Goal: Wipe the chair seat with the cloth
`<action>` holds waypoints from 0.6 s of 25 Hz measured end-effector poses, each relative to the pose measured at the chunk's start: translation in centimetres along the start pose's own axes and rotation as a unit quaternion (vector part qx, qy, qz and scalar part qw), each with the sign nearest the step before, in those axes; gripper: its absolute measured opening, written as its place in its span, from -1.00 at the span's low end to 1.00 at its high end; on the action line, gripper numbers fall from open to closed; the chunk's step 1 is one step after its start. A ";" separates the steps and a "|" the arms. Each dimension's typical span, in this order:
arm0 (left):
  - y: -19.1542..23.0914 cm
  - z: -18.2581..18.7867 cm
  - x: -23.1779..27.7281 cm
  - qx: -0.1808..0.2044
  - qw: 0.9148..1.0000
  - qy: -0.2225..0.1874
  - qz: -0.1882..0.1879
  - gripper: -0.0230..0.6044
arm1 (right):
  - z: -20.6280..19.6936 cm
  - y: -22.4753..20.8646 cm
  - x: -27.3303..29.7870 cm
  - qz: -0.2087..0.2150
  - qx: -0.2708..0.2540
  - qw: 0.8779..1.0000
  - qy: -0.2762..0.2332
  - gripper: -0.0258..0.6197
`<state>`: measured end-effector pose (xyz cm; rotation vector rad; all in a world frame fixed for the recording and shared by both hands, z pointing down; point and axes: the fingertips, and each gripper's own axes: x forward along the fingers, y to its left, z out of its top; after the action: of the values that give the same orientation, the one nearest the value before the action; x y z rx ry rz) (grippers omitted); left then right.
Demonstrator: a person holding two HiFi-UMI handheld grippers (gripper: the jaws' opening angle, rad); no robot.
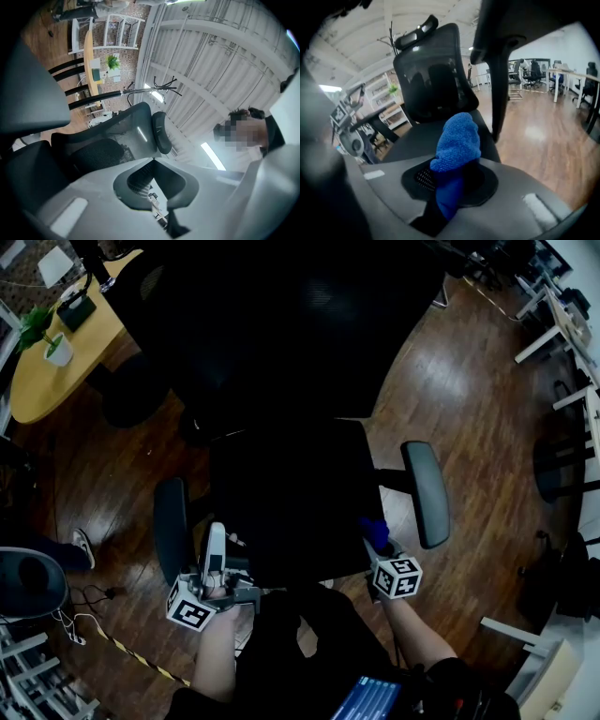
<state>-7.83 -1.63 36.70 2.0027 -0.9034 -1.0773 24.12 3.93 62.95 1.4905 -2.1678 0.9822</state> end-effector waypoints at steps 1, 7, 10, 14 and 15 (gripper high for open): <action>-0.7 0.2 0.1 0.004 1.000 0.002 0.000 -0.95 | 2.0 2.1 -0.4 0.035 0.019 0.999 -0.027 -0.67; -9.4 0.9 0.6 0.030 0.999 -0.002 -0.011 -0.95 | 16.0 14.5 -8.8 0.215 0.078 0.959 -0.166 -0.67; -14.5 2.4 0.4 0.047 0.998 -0.013 -0.030 -0.95 | 21.4 19.9 -13.9 0.282 0.070 0.934 -0.208 -0.67; -19.9 4.1 -0.8 0.029 0.997 -0.029 -0.065 -0.95 | 25.4 25.6 -20.8 0.347 0.060 0.898 -0.262 -0.67; -21.2 4.3 -1.1 0.027 0.996 -0.030 -0.076 -0.95 | 25.9 26.7 -22.5 0.359 0.060 0.890 -0.275 -0.67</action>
<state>-6.71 9.43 18.14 2.1217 -0.8276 -1.2142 11.52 6.93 21.42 1.0903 -3.2626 0.9829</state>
